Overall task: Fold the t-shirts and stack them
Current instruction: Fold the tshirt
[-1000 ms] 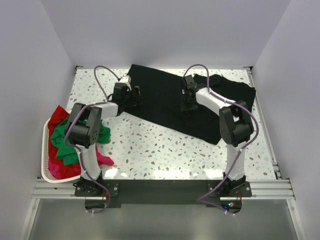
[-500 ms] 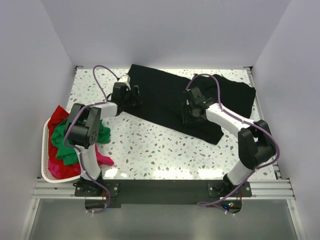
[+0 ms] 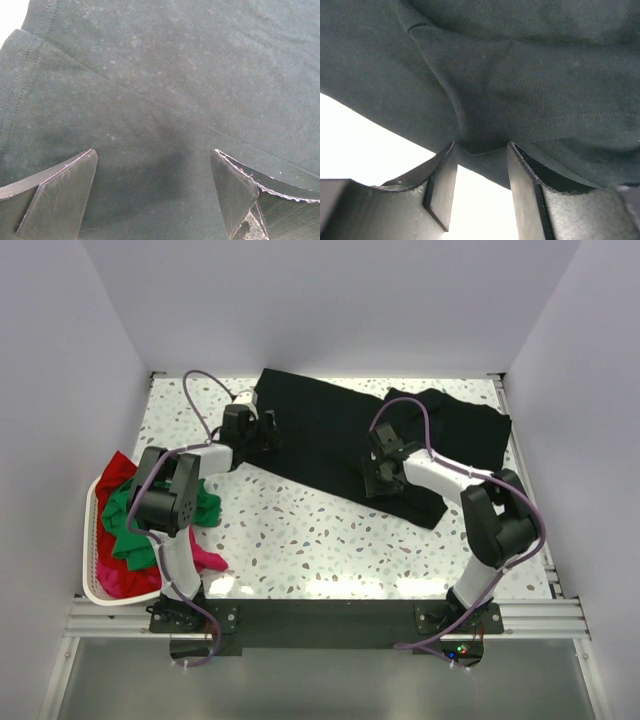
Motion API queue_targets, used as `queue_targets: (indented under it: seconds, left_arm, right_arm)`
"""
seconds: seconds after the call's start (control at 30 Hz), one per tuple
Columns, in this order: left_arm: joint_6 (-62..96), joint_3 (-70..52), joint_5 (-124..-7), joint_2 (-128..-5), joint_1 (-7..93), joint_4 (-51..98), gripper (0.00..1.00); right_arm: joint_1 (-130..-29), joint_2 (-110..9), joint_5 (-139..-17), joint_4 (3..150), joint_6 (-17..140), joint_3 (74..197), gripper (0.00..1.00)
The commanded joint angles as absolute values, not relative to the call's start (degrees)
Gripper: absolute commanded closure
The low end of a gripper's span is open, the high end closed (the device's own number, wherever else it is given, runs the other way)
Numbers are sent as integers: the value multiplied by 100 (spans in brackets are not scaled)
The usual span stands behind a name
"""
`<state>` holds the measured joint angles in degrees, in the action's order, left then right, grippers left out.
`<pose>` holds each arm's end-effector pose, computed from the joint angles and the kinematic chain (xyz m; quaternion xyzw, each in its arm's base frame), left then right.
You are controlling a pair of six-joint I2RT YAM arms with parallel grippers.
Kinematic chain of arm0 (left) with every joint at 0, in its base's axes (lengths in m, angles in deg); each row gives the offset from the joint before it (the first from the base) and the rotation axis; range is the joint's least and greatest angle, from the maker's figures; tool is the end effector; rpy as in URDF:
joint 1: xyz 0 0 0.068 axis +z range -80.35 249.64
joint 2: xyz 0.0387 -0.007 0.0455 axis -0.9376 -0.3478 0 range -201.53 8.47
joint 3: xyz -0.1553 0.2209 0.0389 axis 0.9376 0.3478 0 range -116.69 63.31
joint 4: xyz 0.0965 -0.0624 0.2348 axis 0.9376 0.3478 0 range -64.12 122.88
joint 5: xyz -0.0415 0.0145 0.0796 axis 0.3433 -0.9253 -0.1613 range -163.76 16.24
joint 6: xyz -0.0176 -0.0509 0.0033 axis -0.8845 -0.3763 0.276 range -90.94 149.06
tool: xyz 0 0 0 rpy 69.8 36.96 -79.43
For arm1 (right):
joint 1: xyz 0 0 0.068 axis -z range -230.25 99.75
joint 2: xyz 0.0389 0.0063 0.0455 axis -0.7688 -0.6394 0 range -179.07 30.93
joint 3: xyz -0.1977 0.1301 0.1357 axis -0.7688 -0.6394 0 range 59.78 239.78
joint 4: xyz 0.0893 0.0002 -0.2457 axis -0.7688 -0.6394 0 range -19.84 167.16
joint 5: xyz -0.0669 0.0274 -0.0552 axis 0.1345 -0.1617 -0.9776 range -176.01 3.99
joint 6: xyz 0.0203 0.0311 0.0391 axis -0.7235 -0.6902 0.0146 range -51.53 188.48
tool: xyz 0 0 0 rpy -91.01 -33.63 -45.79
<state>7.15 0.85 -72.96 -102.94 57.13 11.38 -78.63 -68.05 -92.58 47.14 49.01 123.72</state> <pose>0.4030 -0.0900 0.1518 -0.0692 0.8821 -0.1438 0.4433 0.3032 0.1592 0.1836 -0.0634 0.9728 0.0364 0.2198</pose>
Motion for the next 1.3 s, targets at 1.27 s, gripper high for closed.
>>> queue_targets:
  seconds: [1.27]
  left_arm:
    - [919,-67,-7359,-10376,5866,1190,0]
  right_arm:
    - [-7855,-8306,-10745,4332,5415,14608,92]
